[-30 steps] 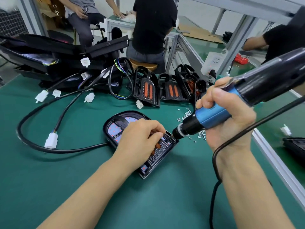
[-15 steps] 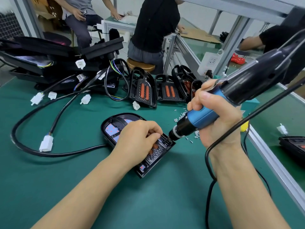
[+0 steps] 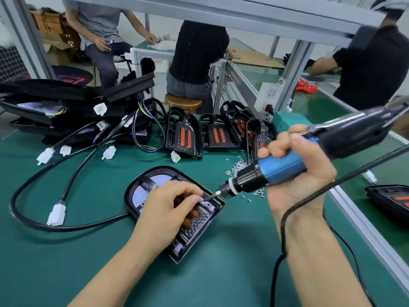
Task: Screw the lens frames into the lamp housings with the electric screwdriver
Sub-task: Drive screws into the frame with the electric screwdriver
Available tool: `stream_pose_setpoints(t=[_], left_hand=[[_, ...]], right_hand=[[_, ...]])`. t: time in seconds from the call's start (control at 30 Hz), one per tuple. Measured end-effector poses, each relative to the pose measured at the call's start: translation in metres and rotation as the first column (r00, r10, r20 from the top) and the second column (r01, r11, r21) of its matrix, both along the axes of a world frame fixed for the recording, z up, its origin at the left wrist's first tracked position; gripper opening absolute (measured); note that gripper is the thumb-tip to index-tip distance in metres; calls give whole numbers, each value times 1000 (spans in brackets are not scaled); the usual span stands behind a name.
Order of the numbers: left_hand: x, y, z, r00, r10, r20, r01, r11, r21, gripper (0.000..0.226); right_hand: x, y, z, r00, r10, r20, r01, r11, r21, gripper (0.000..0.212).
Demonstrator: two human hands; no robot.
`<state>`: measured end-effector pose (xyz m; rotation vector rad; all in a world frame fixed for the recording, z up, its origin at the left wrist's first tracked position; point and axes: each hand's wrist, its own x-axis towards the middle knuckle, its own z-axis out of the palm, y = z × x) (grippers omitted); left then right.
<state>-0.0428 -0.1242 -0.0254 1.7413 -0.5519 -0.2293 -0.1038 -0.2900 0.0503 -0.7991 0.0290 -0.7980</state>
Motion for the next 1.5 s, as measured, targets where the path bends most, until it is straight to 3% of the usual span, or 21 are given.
stream_pose_setpoints(t=[0.17,0.23,0.33,0.37,0.47,0.6,0.73,0.97,1.03,1.1,1.2,1.3,1.5], left_hand=[[2,-1,5,998,24,-59,-28,997,-70,23],[6,-10,15,1000,25,13,-24,998,-57,23],[15,-41,35,937,-99,335,54,988,141,16],[18,-57,40,910,-179,373,89,965,246,13],[29,-107,42,853,-368,370,124,832,541,11],[40,-150,28,808,-487,331,90,658,747,20],[47,-162,13,786,-543,297,70,556,829,22],[49,-161,6,737,-568,366,44,581,813,20],[48,-157,8,765,-519,382,64,651,756,16],[48,-148,18,865,-393,311,141,786,602,12],[44,-120,41,962,-273,5,267,943,199,9],[35,-83,56,939,-291,-185,276,956,-100,12],[6,-21,51,873,-306,-379,145,906,-398,21]], right_hand=[[-14,-21,16,994,-92,64,88,995,54,12],[-21,-31,21,989,-138,61,135,990,46,12],[-27,-44,25,976,-209,56,208,978,30,17],[-26,-48,24,971,-234,50,233,972,19,20],[-21,-57,18,960,-281,19,281,960,0,25],[-16,-69,5,943,-333,-17,333,943,-6,25],[-17,-81,-7,933,-360,-25,360,933,4,25],[-22,-89,-14,934,-357,-31,357,934,-16,19],[-22,-87,-12,932,-359,-43,359,933,-24,18],[-24,-86,-9,934,-354,-54,353,935,-20,16],[-31,-83,0,953,-301,-11,301,951,75,14],[-40,-75,16,970,-225,96,211,968,135,10],[-40,-47,42,977,-65,205,47,995,87,7]])
